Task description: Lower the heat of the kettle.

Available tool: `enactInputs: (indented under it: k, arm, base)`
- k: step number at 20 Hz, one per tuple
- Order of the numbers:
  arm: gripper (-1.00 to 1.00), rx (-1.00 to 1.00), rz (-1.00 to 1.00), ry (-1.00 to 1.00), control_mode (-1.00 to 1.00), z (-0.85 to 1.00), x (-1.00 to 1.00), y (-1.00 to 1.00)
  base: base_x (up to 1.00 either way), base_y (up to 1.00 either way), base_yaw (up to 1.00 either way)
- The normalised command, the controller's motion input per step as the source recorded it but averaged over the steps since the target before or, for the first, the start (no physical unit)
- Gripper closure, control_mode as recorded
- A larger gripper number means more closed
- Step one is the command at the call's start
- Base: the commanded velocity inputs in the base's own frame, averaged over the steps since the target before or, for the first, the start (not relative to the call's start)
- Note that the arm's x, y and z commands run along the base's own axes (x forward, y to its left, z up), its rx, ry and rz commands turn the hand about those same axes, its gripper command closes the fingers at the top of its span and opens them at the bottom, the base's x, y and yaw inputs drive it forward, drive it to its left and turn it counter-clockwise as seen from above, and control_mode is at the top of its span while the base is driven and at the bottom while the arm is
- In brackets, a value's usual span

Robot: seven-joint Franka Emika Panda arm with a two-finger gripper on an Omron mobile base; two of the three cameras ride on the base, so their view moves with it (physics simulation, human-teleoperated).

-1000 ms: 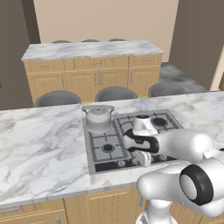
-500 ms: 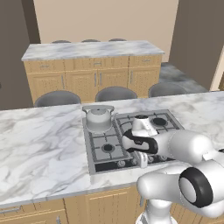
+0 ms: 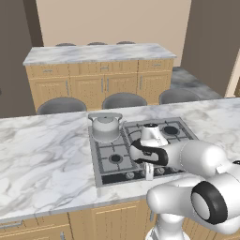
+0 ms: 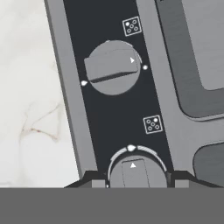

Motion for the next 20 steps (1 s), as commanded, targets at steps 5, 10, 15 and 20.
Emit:
enactInputs:
  k: [5, 10, 15, 20]
  arm:
    - [1.0, 0.0, -0.32, 0.0, -1.0, -0.17, -0.3, 0.0]
    - [1.0, 0.0, -0.31, 0.0, -1.0, -0.2, -0.29, 0.0]
    - [1.0, 0.0, -0.31, 0.0, -1.0, -0.19, -0.31, 0.0]
    - [1.0, 0.0, -0.31, 0.0, -1.0, -0.19, -0.33, 0.0]
  base:
    - [0.0, 0.0, 0.0]
    - [0.0, 0.0, 0.0]
    - [0.0, 0.0, 0.0]
    - [0.0, 0.0, 0.0]
